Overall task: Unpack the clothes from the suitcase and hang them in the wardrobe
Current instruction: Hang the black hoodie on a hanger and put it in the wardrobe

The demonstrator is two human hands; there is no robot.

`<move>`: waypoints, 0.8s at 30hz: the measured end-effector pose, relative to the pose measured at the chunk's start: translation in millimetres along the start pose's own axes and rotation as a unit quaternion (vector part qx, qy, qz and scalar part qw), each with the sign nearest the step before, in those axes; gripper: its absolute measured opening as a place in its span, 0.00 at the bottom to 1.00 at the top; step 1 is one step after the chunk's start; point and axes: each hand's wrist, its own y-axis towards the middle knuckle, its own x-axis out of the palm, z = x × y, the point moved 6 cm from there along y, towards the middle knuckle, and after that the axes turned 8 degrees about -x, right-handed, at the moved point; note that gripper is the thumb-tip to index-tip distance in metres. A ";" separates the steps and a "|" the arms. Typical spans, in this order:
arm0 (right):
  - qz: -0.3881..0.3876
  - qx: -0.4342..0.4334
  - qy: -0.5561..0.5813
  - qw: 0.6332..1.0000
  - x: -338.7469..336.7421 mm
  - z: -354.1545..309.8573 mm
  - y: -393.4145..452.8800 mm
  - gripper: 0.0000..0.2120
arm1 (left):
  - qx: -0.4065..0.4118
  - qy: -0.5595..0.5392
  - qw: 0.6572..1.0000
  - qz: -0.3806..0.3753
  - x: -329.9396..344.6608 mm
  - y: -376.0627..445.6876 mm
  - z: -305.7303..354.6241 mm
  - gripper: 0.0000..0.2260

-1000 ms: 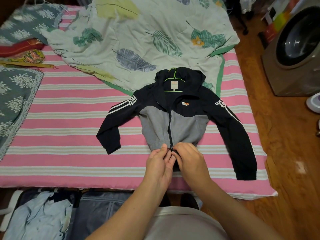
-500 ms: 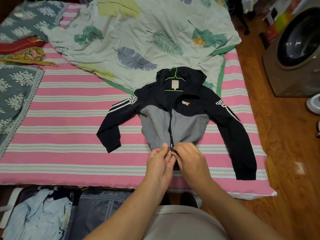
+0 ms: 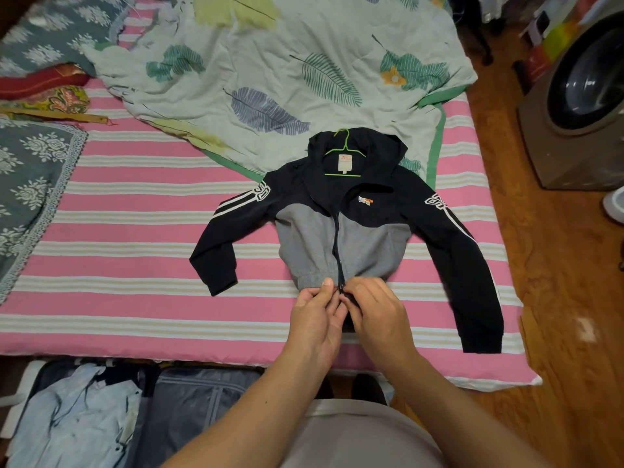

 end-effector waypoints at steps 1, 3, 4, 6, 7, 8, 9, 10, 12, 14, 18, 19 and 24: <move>0.001 0.001 0.000 1.000 0.1 0.0 0.2 0.05 | 0.000 -0.001 1.000 -0.001 0.3 0.1 -0.1 0.06; -0.001 0.001 -0.007 1.000 -0.1 -0.3 0.8 0.05 | 0.001 0.001 1.000 -0.002 0.6 0.3 0.2 0.06; -0.003 0.000 -0.014 1.000 -0.2 -0.8 1.3 0.05 | 0.002 0.002 1.000 -0.001 0.5 0.4 0.4 0.06; -0.008 -0.001 -0.024 1.000 -0.4 -2.6 2.4 0.04 | 0.004 0.004 1.000 0.000 0.2 0.8 1.0 0.07; -0.010 0.000 -0.029 1.000 -0.7 -3.9 3.1 0.04 | 0.006 0.006 1.000 0.000 0.1 0.9 1.3 0.07; -0.012 -0.001 -0.034 0.999 -1.0 -5.1 3.9 0.04 | 0.008 0.008 1.000 0.000 -0.2 0.9 1.8 0.07; -0.013 -0.001 -0.039 0.999 -1.3 -6.0 4.4 0.04 | 0.011 0.010 1.000 0.001 -0.6 0.8 2.2 0.07; -0.015 -0.002 -0.043 0.999 -1.7 -6.9 4.9 0.04 | 0.014 0.013 1.000 0.002 -1.2 0.7 2.6 0.07; -0.018 -0.001 -0.042 0.999 -1.6 -7.4 4.7 0.05 | 0.018 0.018 1.000 0.000 -1.8 -0.4 3.4 0.08; -0.016 -0.001 -0.034 0.999 -1.9 -6.9 3.3 0.04 | 0.021 0.020 1.000 -0.005 -1.5 -2.0 3.9 0.08; -0.010 -0.009 -0.035 0.999 -2.7 -7.2 0.9 0.01 | 0.027 0.021 0.999 -0.003 -2.0 -2.8 4.4 0.09; -0.013 -0.011 -0.038 0.999 -2.1 -7.8 0.5 0.01 | 0.028 0.021 0.999 -0.004 -2.2 -2.6 4.2 0.09; -0.016 -0.013 -0.044 0.999 -3.3 -10.7 0.8 0.06 | 0.027 0.021 0.999 -0.002 -2.2 -4.0 2.6 0.08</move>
